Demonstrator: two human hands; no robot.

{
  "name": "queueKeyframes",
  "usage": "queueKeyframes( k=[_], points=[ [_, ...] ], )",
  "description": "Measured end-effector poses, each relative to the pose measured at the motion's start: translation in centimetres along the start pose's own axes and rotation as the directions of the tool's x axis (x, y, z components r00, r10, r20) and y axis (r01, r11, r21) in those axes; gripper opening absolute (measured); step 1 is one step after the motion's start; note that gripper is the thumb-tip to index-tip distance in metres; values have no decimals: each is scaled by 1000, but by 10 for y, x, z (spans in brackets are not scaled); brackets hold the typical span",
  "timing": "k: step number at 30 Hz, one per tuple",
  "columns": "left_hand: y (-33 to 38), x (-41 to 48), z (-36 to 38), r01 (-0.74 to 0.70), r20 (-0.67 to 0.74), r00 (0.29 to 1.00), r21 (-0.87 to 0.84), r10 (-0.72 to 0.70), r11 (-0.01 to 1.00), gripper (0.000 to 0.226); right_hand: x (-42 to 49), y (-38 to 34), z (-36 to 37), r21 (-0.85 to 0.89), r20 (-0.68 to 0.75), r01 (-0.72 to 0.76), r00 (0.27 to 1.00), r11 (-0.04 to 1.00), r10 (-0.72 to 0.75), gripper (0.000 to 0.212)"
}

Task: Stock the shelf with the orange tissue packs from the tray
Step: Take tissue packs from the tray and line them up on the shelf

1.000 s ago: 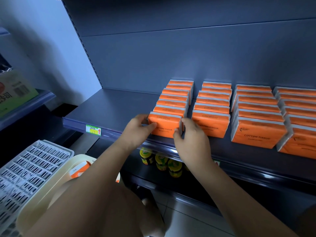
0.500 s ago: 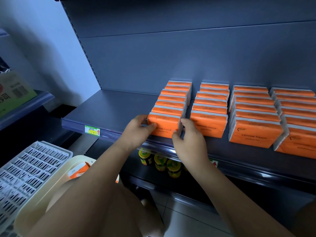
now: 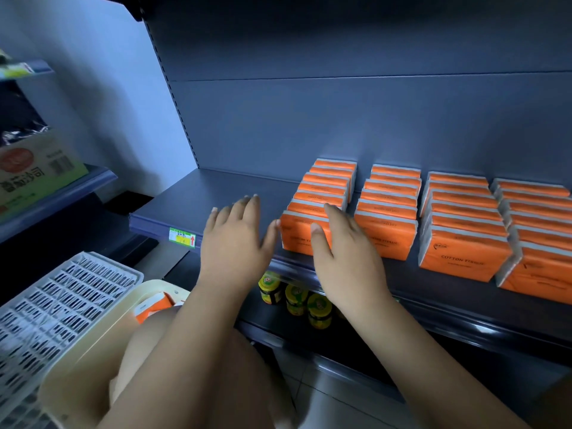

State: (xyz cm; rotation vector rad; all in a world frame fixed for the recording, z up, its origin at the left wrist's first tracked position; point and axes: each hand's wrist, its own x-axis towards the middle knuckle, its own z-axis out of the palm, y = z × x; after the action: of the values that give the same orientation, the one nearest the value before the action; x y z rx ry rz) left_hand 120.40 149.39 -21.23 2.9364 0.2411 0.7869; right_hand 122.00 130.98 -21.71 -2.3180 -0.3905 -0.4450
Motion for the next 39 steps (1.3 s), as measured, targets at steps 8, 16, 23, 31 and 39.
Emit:
queueKeyframes(
  k=[8, 16, 23, 31, 39],
  points=[
    [-67, -76, -88, 221, -147, 970, 183, -196, 958, 68, -9, -108, 23, 96, 84, 342, 933, 935, -350, 61],
    [-165, -183, -107, 516, -110, 854, 292, -508, 805, 68, -59, -182, 126, 102, 319, 549, 772, 829, -550, 61],
    [-207, -234, -43, 618, 44, 760, 264, -649, 741, 62, -92, -120, 214, 24, 704, 531, 593, 847, -391, 48],
    [-246, -218, 52, 745, 300, 587, 162, -752, 647, 55, -85, -115, 305, -58, 818, 270, 565, 961, -109, 36],
    [-304, -202, 141, 882, 461, 445, -77, -768, 465, 47, -71, -122, 425, -5, 871, 371, 458, 929, -178, 60]
  ],
)
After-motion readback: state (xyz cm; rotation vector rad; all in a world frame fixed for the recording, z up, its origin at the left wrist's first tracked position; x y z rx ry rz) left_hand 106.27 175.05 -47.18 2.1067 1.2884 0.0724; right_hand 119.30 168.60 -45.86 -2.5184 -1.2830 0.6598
